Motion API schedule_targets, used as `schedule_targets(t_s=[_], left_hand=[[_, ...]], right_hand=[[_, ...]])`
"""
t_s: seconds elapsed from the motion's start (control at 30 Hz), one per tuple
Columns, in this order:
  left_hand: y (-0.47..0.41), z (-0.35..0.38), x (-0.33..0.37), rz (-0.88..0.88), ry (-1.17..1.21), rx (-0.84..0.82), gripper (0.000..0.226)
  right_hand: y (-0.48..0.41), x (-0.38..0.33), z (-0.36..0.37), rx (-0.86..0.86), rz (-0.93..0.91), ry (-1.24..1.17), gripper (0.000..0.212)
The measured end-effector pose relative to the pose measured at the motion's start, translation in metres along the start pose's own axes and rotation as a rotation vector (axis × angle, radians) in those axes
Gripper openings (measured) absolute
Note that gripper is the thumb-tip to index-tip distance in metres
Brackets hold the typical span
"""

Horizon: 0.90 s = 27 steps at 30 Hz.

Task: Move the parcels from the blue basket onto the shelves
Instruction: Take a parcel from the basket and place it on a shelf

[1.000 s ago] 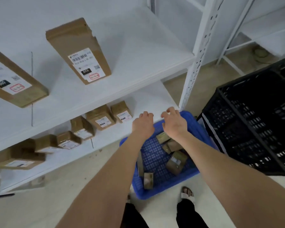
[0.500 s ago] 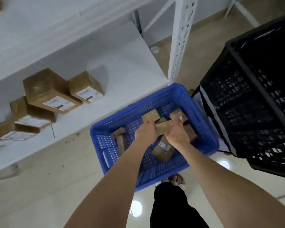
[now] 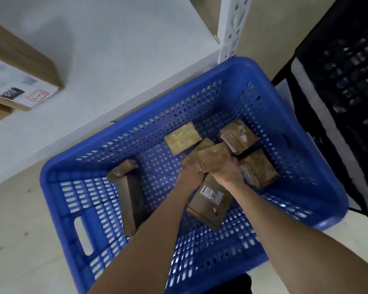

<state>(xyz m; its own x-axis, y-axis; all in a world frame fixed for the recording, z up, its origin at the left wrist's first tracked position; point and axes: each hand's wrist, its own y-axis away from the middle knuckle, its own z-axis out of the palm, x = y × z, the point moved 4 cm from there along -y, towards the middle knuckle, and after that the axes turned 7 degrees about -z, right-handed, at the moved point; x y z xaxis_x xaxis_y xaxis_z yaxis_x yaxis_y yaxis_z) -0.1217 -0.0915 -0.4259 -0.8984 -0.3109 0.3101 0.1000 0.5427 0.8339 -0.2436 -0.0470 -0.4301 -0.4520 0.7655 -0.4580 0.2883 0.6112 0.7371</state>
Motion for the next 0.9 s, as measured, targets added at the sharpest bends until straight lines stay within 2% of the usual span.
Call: schedule_targets(t_s=[0.07, 0.1, 0.17, 0.2, 0.3, 0.37, 0.53, 0.7, 0.8, 0.9], left_hand=[[-0.023, 0.008, -0.002, -0.053, 0.165, -0.017, 0.026], [-0.031, 0.011, -0.001, -0.076, 0.229, -0.018, 0.014], [-0.047, 0.018, 0.002, -0.098, 0.312, -0.037, 0.010], [-0.053, 0.021, 0.002, -0.099, 0.346, -0.049, 0.015], [-0.055, 0.019, -0.006, -0.202, 0.471, -0.070, 0.056], [-0.046, 0.007, -0.017, -0.261, 0.529, -0.063, 0.071], [0.011, -0.055, -0.028, -0.253, 0.571, 0.170, 0.057], [0.115, -0.134, -0.001, -0.034, 0.356, 0.296, 0.046], [0.188, -0.183, 0.014, 0.117, 0.286, 0.401, 0.040], [0.265, -0.229, 0.033, 0.212, 0.193, 0.485, 0.045]], right_hand=[[-0.025, 0.008, 0.006, 0.036, 0.027, 0.002, 0.086], [-0.034, 0.011, 0.009, 0.045, 0.060, -0.008, 0.094], [-0.049, 0.017, 0.016, 0.054, 0.092, -0.035, 0.104], [-0.055, 0.019, 0.020, 0.052, 0.093, -0.053, 0.106], [-0.058, 0.020, 0.024, 0.030, 0.138, -0.154, 0.113], [-0.053, 0.014, 0.022, 0.011, 0.136, -0.270, 0.117], [-0.006, -0.027, 0.005, -0.110, 0.081, -0.425, 0.092], [0.085, -0.097, -0.043, -0.085, 0.154, -0.705, 0.069], [0.153, -0.146, -0.083, -0.082, 0.210, -0.825, 0.063], [0.215, -0.192, -0.119, -0.109, 0.218, -0.868, 0.054]])
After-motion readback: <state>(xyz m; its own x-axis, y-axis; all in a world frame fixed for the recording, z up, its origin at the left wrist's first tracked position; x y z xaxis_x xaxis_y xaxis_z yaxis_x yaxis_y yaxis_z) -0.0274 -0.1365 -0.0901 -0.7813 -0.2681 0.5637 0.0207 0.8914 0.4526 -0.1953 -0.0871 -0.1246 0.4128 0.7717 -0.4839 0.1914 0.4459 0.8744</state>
